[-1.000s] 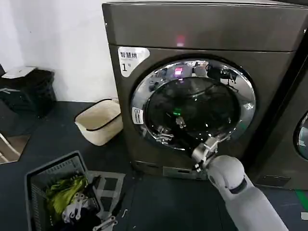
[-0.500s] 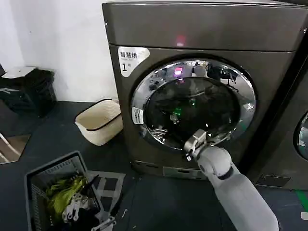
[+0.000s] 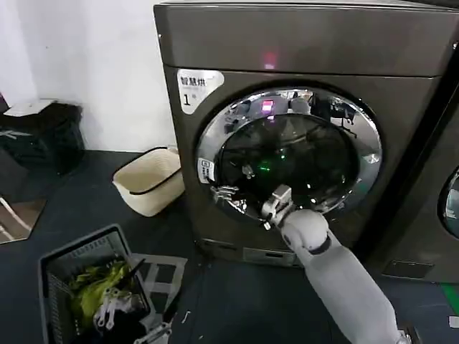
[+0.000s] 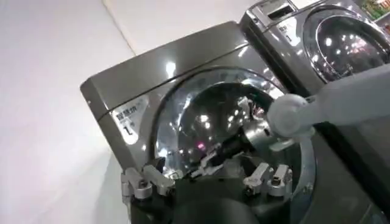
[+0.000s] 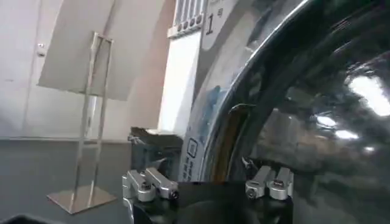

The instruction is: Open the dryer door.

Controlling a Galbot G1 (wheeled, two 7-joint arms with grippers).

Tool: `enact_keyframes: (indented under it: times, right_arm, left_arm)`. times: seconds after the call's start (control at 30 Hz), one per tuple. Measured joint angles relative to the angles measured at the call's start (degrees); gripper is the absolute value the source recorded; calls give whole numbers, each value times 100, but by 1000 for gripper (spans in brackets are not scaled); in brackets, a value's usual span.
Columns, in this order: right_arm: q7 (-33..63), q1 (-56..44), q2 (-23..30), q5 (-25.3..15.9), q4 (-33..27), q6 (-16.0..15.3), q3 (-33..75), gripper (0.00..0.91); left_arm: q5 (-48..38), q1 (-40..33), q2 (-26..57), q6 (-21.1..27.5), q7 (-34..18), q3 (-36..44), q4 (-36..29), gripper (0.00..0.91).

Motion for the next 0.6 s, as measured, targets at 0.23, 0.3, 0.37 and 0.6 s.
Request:
enact_keyframes:
  times: [0.23,0.3,0.37,0.6]
  right_arm:
    - [-56,134,88,-9,-160,2,-116,907]
    - [-91,161,97,-9,-188,1,-137,907]
    - [-126,180,100,-10,-199,-4,-157,907]
    - [-324,149,32,-3,-135,-28,-167,907]
  left_arm:
    - [2,-10,-28,-2,-1,-3,14,907]
    - [2,-19,-33,-2,0,-1,29,907]
    - [2,-26,-37,-2,-1,0,39,907]
    - [1,-46,-58,0,-1,1,69,907]
